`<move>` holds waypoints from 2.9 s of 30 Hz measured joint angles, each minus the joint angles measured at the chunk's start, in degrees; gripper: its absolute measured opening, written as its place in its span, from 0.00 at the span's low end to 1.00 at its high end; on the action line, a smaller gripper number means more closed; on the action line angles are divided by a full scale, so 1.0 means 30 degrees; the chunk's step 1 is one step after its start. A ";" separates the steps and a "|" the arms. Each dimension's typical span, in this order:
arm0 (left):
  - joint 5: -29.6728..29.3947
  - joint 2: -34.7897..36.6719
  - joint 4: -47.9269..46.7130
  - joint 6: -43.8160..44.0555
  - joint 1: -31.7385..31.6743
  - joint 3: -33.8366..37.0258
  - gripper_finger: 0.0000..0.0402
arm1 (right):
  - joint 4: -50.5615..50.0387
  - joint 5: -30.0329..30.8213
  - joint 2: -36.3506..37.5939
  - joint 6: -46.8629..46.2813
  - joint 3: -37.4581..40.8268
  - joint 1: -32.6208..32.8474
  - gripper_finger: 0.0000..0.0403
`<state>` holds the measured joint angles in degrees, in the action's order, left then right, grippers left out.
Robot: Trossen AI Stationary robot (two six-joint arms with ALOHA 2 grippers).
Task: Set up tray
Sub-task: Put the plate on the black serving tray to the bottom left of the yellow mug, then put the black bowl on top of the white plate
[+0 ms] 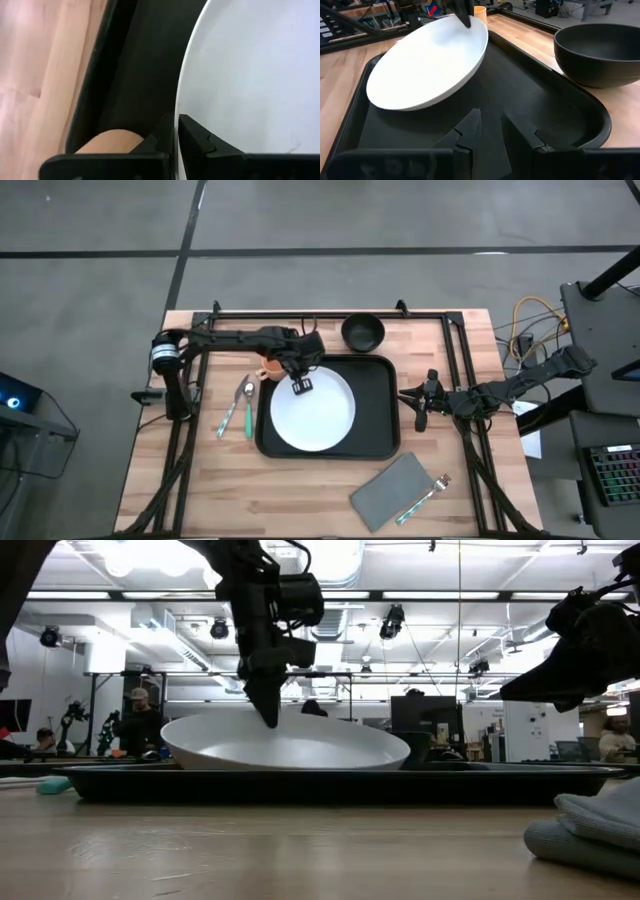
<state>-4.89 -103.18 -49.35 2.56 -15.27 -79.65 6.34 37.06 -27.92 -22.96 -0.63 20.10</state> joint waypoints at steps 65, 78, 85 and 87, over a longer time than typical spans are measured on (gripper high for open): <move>-0.2583 1.0409 0.7557 0.1922 0.7471 0.7082 0.22 | -0.3879 -0.7455 -0.4778 0.6447 -0.8124 -0.8891 0.34; -0.2211 1.5501 0.9100 0.4617 1.0049 1.2451 0.22 | -0.8472 -1.5518 -1.9295 1.0869 -1.8034 -1.6648 0.34; -0.2088 1.5626 0.8993 0.4636 1.0545 1.2570 0.22 | -1.1966 -1.5833 -2.4320 1.1591 -2.3069 -1.6695 0.34; -0.1992 1.5624 0.9078 0.4622 1.0593 1.2448 0.22 | -1.2445 -1.5857 -2.5007 1.1574 -2.3856 -1.6735 0.35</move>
<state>-10.86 -56.30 -22.12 16.43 16.51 -42.30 -31.00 -10.51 -102.94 11.76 -72.20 -30.11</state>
